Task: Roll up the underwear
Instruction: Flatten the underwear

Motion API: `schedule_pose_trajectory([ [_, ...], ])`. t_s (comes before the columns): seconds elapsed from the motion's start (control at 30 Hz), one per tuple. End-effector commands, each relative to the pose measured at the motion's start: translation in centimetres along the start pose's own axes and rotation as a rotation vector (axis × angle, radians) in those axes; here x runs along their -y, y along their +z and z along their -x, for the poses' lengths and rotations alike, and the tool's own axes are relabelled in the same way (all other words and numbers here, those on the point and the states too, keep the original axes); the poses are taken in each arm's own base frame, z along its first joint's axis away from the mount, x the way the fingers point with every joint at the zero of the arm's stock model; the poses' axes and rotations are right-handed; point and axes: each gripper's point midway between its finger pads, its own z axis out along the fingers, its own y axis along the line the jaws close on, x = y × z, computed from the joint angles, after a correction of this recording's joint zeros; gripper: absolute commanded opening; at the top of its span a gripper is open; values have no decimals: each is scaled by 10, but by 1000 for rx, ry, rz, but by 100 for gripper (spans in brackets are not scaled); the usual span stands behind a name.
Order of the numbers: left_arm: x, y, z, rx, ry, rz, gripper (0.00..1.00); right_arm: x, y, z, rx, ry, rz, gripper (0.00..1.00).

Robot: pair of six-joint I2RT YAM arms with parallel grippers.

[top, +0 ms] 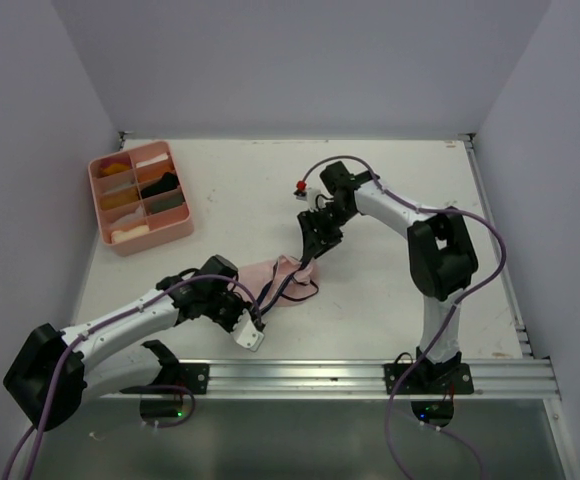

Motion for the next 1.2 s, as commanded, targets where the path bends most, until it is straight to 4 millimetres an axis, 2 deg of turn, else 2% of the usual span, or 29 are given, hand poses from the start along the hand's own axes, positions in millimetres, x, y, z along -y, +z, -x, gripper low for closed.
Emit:
schedule_pose_trajectory([
  [0.0, -4, 0, 2, 6, 8, 26, 0, -5, -7, -3, 24, -121, 25, 36],
  [0.1, -6, -1, 2, 1, 2, 30, 0, -10, -7, -3, 34, -134, 50, 12],
  [0.2, -9, -2, 2, -4, -23, 41, 0, -14, -15, 3, 60, -150, 54, 0],
  [0.27, -13, -5, 0, -21, -43, 60, 0, -16, -23, 7, 85, -160, 58, 0],
  [0.3, -22, -9, 2, -21, -81, 94, 0, -13, -31, 11, 108, -149, 58, 0],
  [0.37, -35, -18, 6, -17, -140, 148, 0, -20, -54, 21, 167, -158, 89, 0],
  [0.4, -53, -31, 9, 1, -221, 213, 0, -17, -67, 25, 198, -151, 85, 0],
  [0.43, -64, -39, 13, 28, -262, 247, 0, -26, -88, 32, 254, -185, 89, 0],
  [0.47, -89, -61, 13, 45, -319, 333, 0, -29, -98, 35, 281, -202, 89, 0],
  [0.5, -105, -76, 14, 78, -434, 410, 0, -30, -112, 38, 322, -222, 79, 0],
  [0.53, -118, -90, 10, 81, -500, 480, 0, -39, -128, 38, 364, -258, 68, 0],
  [0.57, -128, -103, 9, 92, -550, 535, 0, -46, -137, 36, 386, -282, 81, 0],
  [0.6, -144, -127, 10, 125, -623, 638, 0, -49, -144, 36, 409, -311, 78, 0],
  [0.67, -151, -145, 16, 160, -654, 718, 0, -58, -155, 25, 436, -356, 63, 0],
  [0.7, -148, -152, 25, 202, -643, 741, 0, -61, -157, 22, 445, -401, 69, 0],
  [0.73, -143, -150, 31, 225, -623, 727, 0, -58, -153, 13, 436, -406, 60, 0],
  [0.77, -132, -142, 45, 281, -581, 657, 0, -57, -152, 8, 434, -414, 52, 0],
  [0.8, -112, -131, 44, 258, -544, 588, 0, -59, -150, -2, 415, -442, 62, 0],
  [0.87, -88, -109, 46, 246, -505, 479, 0, -54, -138, -26, 338, -459, 88, 0],
  [0.9, -62, -88, 37, 202, -483, 380, 0, -53, -132, -40, 294, -480, 112, 0],
  [0.93, -50, -77, 35, 190, -474, 332, 0, -50, -120, -57, 250, -459, 137, 0],
  [1.0, -18, -51, 36, 166, -403, 184, 0, -47, -104, -78, 183, -466, 160, 0],
  [1.03, -1, -38, 34, 158, -395, 117, 22, -42, -91, -96, 119, -455, 161, 0],
  [1.07, 12, -30, 38, 161, -360, 57, 33, -41, -84, -105, 80, -457, 162, 0],
  [1.1, 21, -25, 36, 150, -347, 10, 39, -42, -76, -116, 38, -471, 175, 0],
  [1.13, 19, -26, 39, 152, -336, 7, 44, -38, -69, -126, 9, -456, 188, 0],
  [1.17, 16, -28, 38, 141, -340, 12, 46, -40, -69, -124, 9, -453, 190, 0],
])
